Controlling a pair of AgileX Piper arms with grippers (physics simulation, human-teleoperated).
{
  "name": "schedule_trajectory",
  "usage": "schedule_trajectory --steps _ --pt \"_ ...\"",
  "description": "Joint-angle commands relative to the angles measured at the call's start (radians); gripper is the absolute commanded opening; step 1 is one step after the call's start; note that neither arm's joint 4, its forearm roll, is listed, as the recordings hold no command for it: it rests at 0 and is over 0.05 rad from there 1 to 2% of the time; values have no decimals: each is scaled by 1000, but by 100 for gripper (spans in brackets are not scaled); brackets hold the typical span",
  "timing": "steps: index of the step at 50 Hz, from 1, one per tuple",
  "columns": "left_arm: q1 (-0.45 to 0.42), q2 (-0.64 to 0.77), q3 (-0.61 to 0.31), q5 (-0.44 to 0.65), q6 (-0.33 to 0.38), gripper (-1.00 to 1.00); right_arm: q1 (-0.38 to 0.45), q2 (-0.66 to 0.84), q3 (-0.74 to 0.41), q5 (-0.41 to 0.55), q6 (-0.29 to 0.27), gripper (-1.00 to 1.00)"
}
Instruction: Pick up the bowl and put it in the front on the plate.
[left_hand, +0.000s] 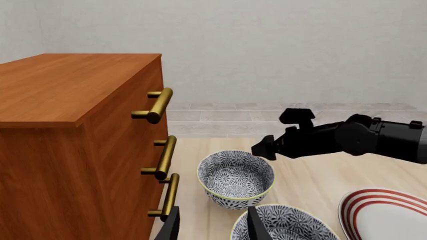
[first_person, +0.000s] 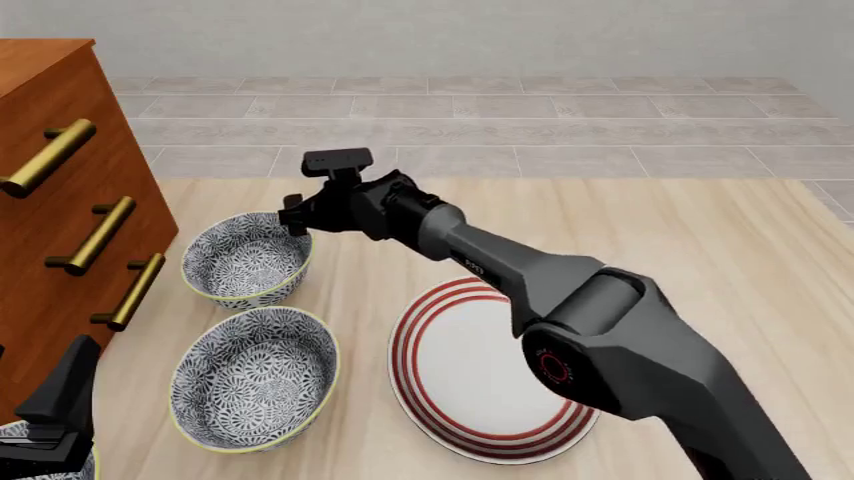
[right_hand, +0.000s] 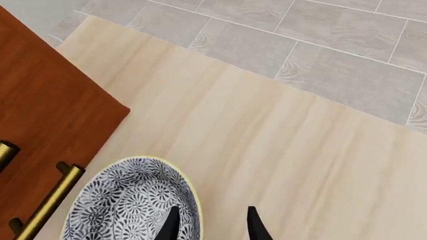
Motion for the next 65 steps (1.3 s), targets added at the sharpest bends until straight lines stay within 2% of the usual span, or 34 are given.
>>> schedule_trajectory --steps 1,18,25,31,32,48,49,52,65 --pt "0 0 0 0 0 100 7 29 -25 8 4 100" --pt "0 0 0 0 0 100 20 52 -17 -7 19 100" --pt "0 0 0 0 0 100 14 93 -88 28 13 100" --pt "0 0 0 0 0 100 13 98 -94 31 12 100" --pt "0 0 0 0 0 100 13 98 -94 31 12 -100" --pt "0 0 0 0 0 100 13 98 -94 31 12 -100" --pt "0 0 0 0 0 100 11 30 14 -29 25 -100" --pt "0 0 0 0 0 100 -3 28 -9 -11 7 -100" --pt "0 0 0 0 0 100 -24 -102 129 -54 -33 -100"
